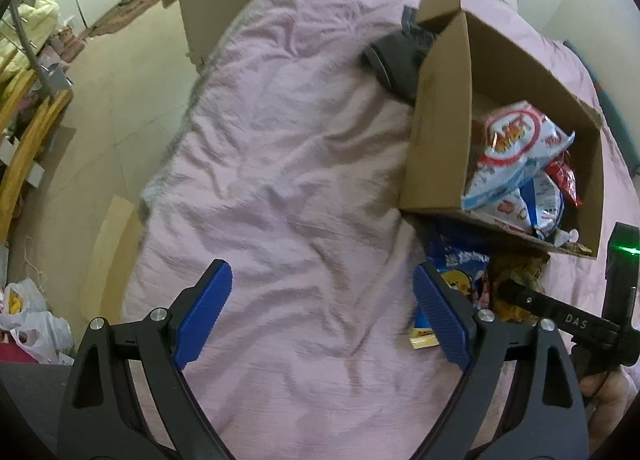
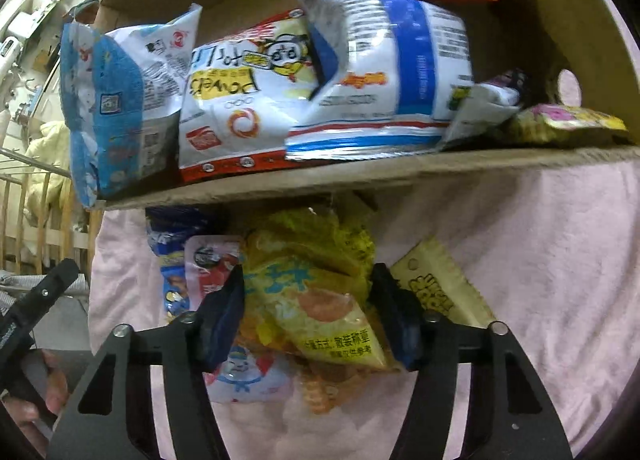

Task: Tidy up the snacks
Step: 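Move both open grippers back from the box toward the remaining snacks, then grasp the yellow chip bag with the right gripper while the left grasps the blue cartoon bag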

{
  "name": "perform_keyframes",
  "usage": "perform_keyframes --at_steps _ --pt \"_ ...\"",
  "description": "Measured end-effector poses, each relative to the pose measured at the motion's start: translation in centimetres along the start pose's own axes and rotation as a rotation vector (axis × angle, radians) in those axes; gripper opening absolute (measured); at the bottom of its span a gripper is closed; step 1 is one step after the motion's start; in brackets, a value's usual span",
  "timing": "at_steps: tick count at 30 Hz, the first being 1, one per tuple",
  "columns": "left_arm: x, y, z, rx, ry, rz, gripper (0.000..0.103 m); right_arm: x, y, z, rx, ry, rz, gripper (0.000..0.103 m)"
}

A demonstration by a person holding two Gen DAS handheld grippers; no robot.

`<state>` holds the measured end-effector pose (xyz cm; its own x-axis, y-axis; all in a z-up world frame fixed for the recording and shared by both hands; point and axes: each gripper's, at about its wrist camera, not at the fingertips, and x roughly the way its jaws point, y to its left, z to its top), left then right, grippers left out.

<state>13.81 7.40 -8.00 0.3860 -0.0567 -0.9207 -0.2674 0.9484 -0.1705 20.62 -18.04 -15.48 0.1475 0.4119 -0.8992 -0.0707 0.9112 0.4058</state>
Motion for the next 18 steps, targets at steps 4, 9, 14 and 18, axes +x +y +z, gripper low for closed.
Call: perform_keyframes --at_steps 4,9,14,18 --pt "1.2 -1.4 -0.4 0.020 0.035 -0.008 0.090 -0.7 -1.8 -1.0 0.013 0.005 -0.012 0.054" --pt "3.2 -3.4 -1.0 0.045 0.110 -0.021 0.090 -2.4 -3.6 -1.8 0.018 -0.011 -0.037 0.053" --pt "4.4 -5.6 -1.5 0.068 0.150 -0.034 0.090 -4.5 -7.0 -2.3 0.094 -0.036 -0.041 0.053" --pt "4.9 -7.9 -1.7 0.107 0.148 -0.039 0.090 -6.3 -8.1 -2.4 0.108 -0.065 -0.011 0.053"
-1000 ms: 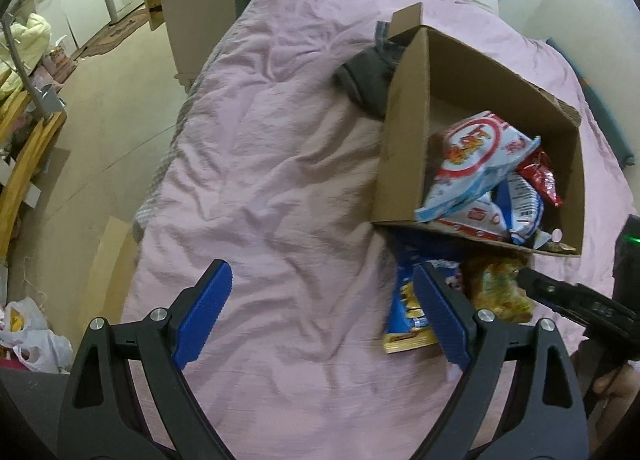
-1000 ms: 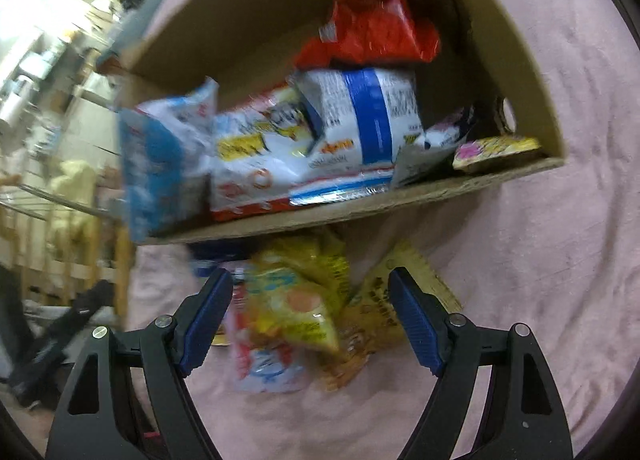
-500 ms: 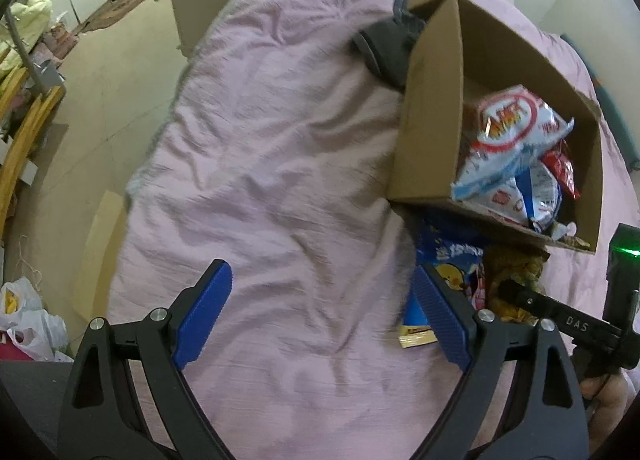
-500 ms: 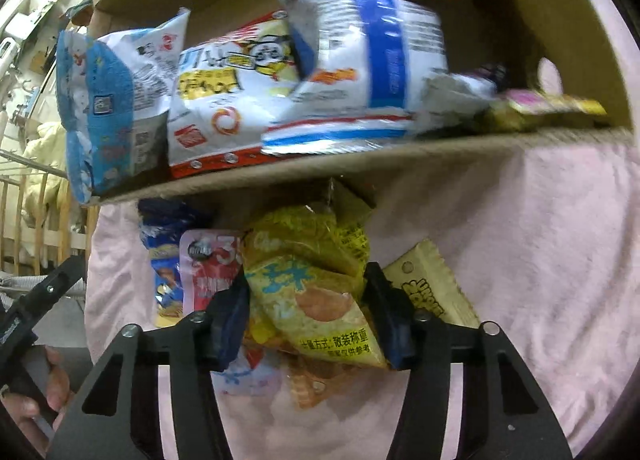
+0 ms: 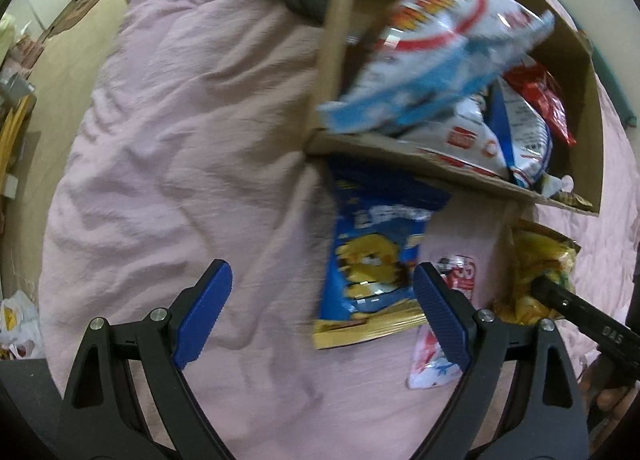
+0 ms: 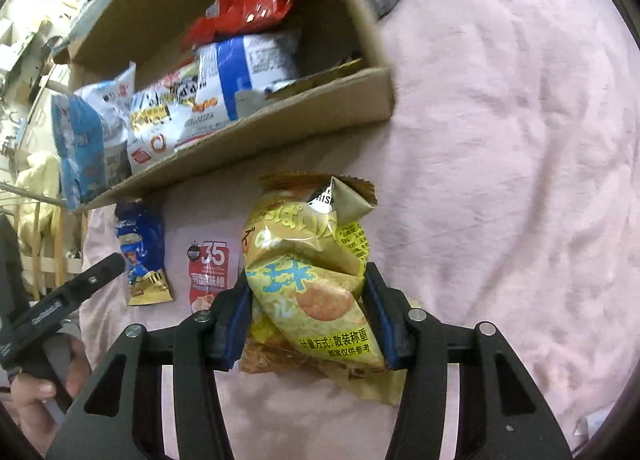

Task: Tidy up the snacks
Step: 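Grasp the yellow chip bag with the right gripper while the left grasps the blue cartoon bag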

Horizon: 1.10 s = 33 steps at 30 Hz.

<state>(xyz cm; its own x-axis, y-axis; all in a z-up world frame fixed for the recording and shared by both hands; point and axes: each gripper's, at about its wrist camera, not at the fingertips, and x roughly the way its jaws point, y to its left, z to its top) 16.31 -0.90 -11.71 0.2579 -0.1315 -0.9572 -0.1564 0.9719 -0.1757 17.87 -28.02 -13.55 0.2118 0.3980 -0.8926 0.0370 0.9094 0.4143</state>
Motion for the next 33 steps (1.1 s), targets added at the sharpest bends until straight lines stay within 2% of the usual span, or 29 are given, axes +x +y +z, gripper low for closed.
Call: perform_keyframes --at_steps 4,7,10,11,12,13,14,17,27,33 --pt "0.7 -2.2 0.3 0.049 -0.018 0.026 0.090 -2.1 -1.0 -0.4 0.008 -0.030 0.044 0.053" --pt "1.8 -3.2 0.3 0.080 -0.001 0.054 0.089 -3.0 -1.5 -0.4 0.018 -0.045 0.070 0.053" --pt "2.6 -3.8 0.1 0.097 0.016 0.057 0.072 -3.1 -1.3 -0.5 0.016 -0.055 0.081 0.053" --pt "3.0 -4.0 0.1 0.101 0.027 0.038 0.060 -3.1 -1.1 -0.4 0.015 -0.055 0.082 0.053" --pt "3.3 -4.4 0.2 0.107 0.038 0.030 0.053 -3.0 -0.9 -0.4 0.013 -0.052 0.084 0.053" --pt "3.5 -4.5 0.1 0.115 0.045 0.042 0.051 -3.1 -0.9 -0.3 0.009 -0.048 0.087 0.053" --pt "3.6 -4.6 0.0 0.117 0.040 0.049 0.044 -3.4 -1.0 -0.2 0.005 -0.046 0.088 0.053" --pt "3.5 -4.6 -0.4 0.117 0.047 0.040 0.035 -3.1 -0.1 -0.5 -0.024 -0.042 0.085 0.053" --pt "1.5 -3.1 -2.2 0.113 0.045 0.027 0.032 -1.9 1.1 -1.3 -0.045 0.010 0.108 0.053" --pt "-1.6 -2.1 -3.2 0.090 0.004 0.012 0.032 -2.5 2.5 -1.9 -0.101 0.024 0.156 0.053"
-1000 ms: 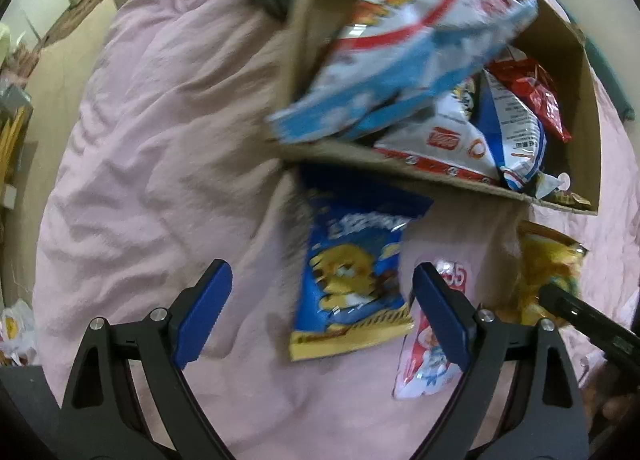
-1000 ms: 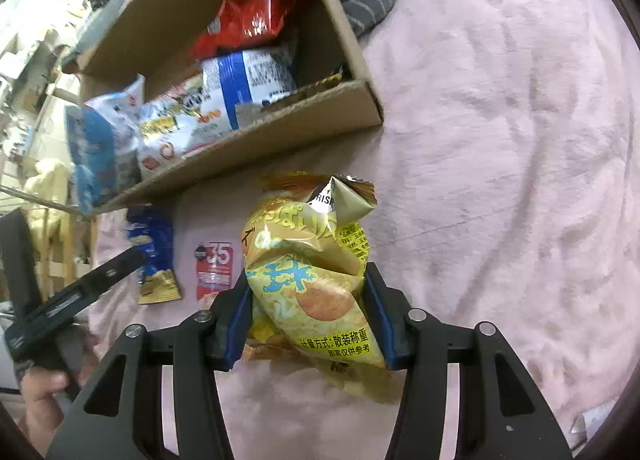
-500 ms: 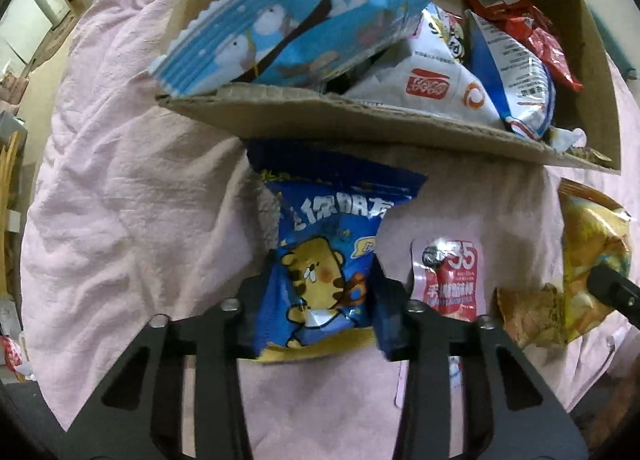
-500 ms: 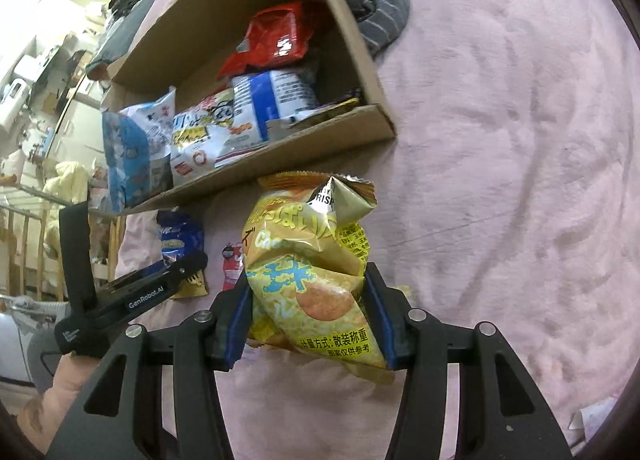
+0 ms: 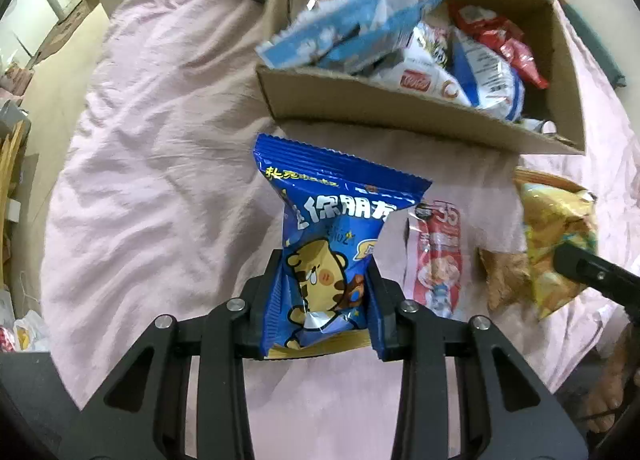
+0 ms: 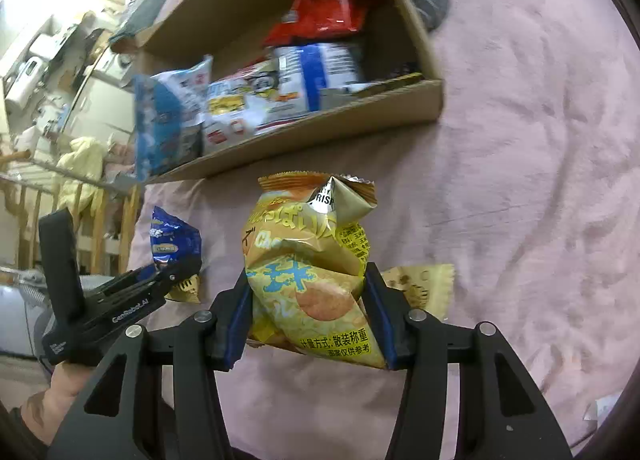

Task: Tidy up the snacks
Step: 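Grasp the yellow chip bag with the right gripper while the left grasps the blue cartoon bag, then carry the yellow chip bag and blue cartoon bag over the box with both grippers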

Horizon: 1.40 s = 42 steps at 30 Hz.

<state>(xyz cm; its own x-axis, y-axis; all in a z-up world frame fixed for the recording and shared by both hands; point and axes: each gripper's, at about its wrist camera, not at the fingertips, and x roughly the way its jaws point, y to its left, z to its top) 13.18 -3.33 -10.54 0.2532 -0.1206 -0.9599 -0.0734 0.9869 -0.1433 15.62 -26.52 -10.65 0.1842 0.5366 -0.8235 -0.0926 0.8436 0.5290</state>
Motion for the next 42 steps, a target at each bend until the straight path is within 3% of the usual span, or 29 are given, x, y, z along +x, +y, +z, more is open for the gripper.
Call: perform_keyframes --at_steps 5,9,17,21,27,29,34,42 --pt "-2.6 1.4 -1.3 -0.030 -0.001 -0.042 0.032 -0.4 0.7 -0.7 -0.023 0.001 0.020 0.053" --pt "-4.6 2.4 0.1 -0.065 -0.032 -0.056 0.032 -1.5 1.5 -0.7 -0.061 -0.031 0.050 0.053" --pt "-8.8 2.5 5.5 -0.064 -0.208 -0.043 0.032 -4.0 2.2 0.8 -0.054 -0.203 0.075 0.053" --pt "-8.6 2.3 8.0 -0.086 -0.225 -0.071 0.032 -4.9 2.7 1.7 -0.048 -0.277 0.083 0.053" --pt "-8.0 1.5 11.5 -0.065 -0.282 -0.032 0.032 -5.6 2.1 3.4 0.003 -0.347 0.093 0.053" --pt "-7.3 1.2 12.5 -0.058 -0.285 -0.031 0.032 -5.7 2.0 4.0 0.015 -0.362 0.077 0.053" --pt "-4.2 0.1 13.6 -0.053 -0.196 -0.067 0.032 -6.0 1.6 5.0 0.052 -0.409 -0.004 0.053" --pt "0.0 -2.6 13.4 0.065 -0.078 -0.063 0.032 -4.8 1.8 8.5 0.060 -0.397 -0.010 0.053"
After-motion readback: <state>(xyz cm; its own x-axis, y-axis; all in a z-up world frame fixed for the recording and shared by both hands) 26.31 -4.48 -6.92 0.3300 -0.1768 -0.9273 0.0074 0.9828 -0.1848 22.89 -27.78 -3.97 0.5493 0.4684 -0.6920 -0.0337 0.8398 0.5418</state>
